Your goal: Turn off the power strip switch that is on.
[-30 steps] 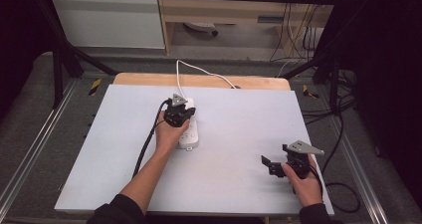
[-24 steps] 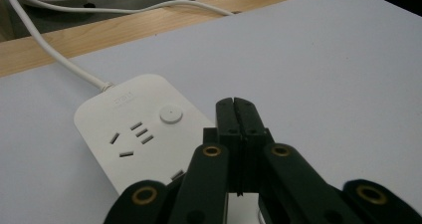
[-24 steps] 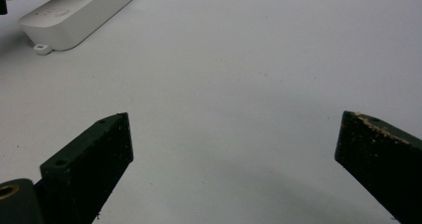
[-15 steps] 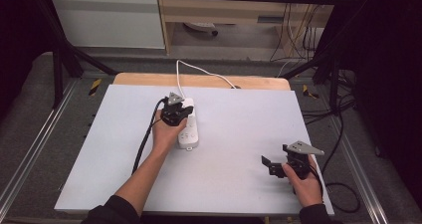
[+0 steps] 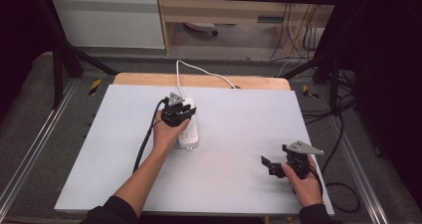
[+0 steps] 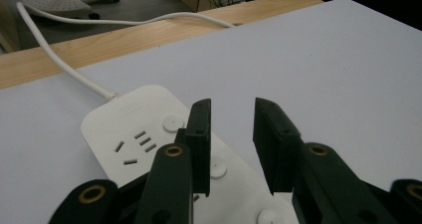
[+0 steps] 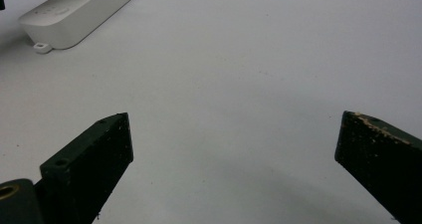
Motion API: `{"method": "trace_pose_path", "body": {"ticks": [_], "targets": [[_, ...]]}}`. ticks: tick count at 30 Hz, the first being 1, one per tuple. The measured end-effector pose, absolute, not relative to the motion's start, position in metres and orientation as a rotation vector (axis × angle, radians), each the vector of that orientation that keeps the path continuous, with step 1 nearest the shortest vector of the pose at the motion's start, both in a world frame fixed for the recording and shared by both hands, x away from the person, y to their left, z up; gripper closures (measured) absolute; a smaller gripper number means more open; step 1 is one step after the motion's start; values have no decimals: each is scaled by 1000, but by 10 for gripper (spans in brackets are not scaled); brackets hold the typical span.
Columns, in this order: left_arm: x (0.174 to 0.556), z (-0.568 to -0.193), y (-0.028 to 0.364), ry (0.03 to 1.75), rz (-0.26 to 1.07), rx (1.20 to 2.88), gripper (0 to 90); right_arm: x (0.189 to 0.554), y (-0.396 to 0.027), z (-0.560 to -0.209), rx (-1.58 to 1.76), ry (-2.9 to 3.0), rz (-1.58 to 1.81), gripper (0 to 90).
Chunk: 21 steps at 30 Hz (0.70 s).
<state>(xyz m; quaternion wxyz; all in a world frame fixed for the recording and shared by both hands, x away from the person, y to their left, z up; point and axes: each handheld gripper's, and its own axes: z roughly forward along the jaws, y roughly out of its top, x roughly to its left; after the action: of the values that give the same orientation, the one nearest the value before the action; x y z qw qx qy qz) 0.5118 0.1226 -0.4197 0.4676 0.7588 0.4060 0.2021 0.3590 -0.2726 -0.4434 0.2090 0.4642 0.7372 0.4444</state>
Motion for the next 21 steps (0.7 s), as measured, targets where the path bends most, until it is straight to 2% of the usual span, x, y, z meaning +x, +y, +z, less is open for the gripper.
{"method": "trace_pose_path", "body": {"ticks": [10, 19, 21], "targets": [[513, -419, 125, 1005, 471, 1837, 645, 359, -273, -444, 1292, 2051, 1235, 24], [512, -413, 130, 1014, 431, 1774, 468, 359, -273, -444, 1292, 2052, 1236, 24], [511, -412, 132, 1006, 402, 1769, 454, 359, -273, -444, 1295, 2050, 1237, 24]]}}
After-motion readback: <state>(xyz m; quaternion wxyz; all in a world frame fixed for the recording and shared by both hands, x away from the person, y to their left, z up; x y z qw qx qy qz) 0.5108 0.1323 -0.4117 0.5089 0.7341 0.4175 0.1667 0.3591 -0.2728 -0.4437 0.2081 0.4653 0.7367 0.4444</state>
